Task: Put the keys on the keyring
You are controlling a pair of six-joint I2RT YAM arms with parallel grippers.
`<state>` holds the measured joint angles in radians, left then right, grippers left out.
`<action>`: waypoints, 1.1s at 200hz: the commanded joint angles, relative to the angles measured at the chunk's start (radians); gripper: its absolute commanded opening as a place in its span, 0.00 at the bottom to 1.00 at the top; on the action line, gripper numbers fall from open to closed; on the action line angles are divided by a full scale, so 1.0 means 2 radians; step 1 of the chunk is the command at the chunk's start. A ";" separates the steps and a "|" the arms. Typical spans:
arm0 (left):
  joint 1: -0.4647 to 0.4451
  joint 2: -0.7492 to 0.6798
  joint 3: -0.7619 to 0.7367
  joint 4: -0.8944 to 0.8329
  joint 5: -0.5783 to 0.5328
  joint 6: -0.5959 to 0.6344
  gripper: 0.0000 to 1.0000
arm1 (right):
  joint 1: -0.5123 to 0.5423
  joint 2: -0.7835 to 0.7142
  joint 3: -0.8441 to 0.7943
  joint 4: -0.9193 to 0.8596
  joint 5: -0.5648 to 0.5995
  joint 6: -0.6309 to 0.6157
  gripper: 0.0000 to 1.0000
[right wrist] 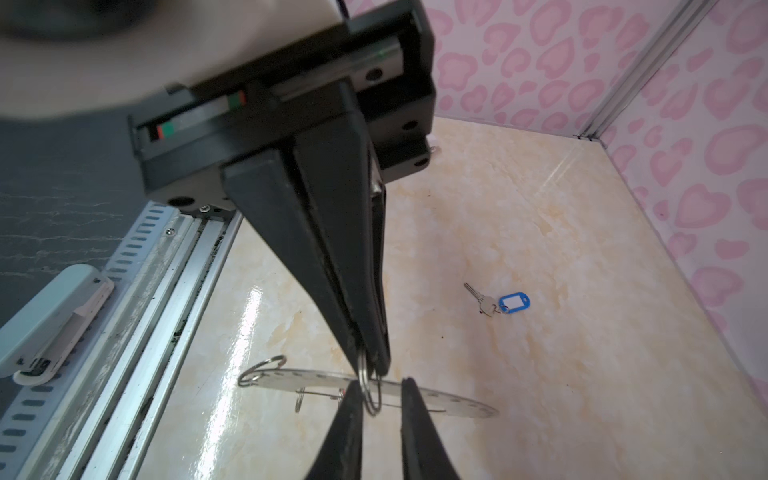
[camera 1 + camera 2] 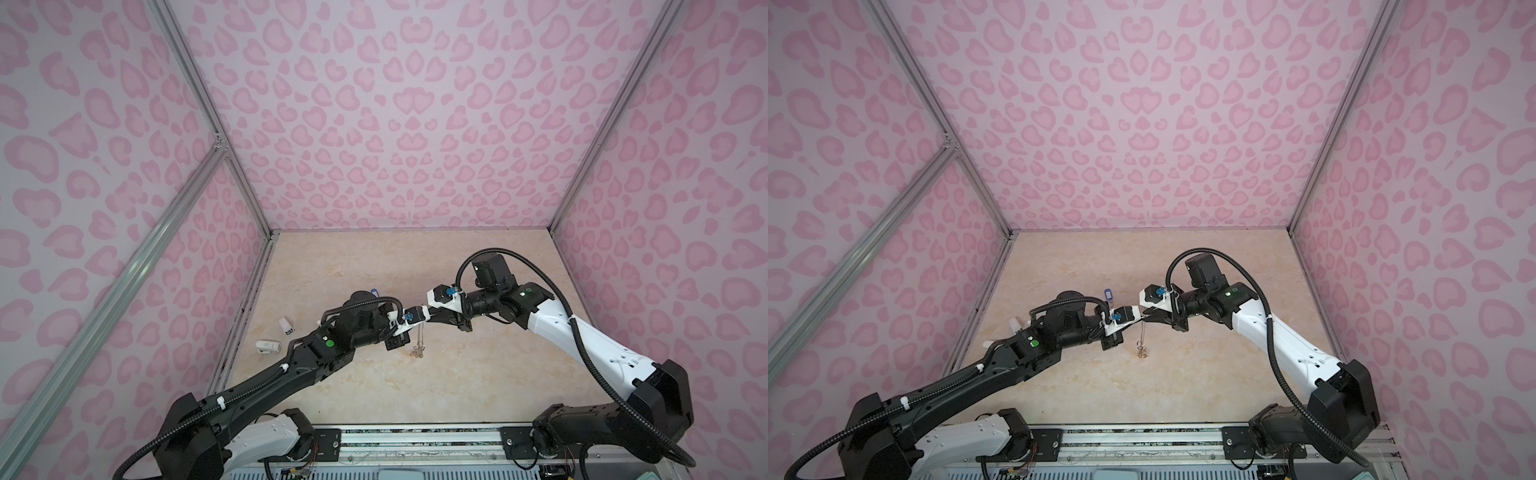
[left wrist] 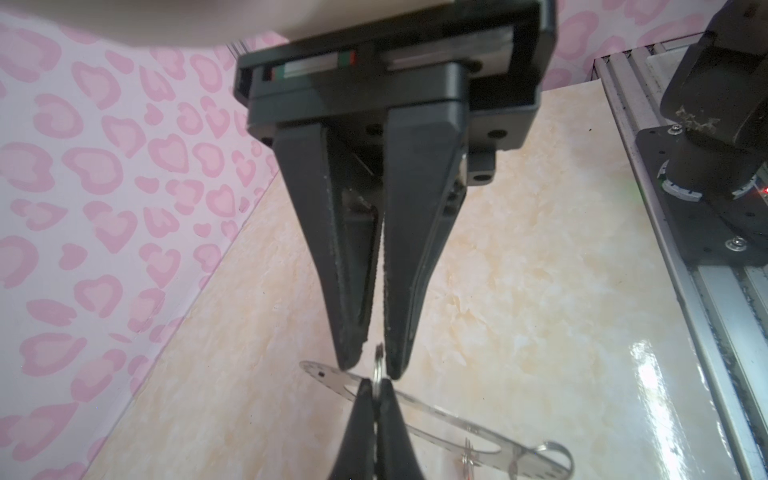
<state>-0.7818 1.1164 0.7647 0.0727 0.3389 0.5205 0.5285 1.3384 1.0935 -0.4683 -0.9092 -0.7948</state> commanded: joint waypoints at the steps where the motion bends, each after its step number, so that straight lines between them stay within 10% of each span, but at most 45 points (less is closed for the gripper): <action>1: 0.015 -0.011 -0.007 0.063 0.034 -0.033 0.04 | -0.010 -0.021 -0.029 0.064 0.032 0.027 0.23; 96: 0.041 -0.018 -0.006 0.128 0.114 -0.078 0.04 | -0.013 -0.085 -0.121 0.288 0.006 0.158 0.18; 220: 0.042 -0.025 -0.013 0.126 0.110 -0.075 0.04 | 0.006 -0.087 -0.120 0.284 -0.025 0.173 0.17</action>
<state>-0.6994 1.0817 0.7464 0.2821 0.5529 0.3679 0.5377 1.1614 0.8555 0.0834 -0.9386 -0.4622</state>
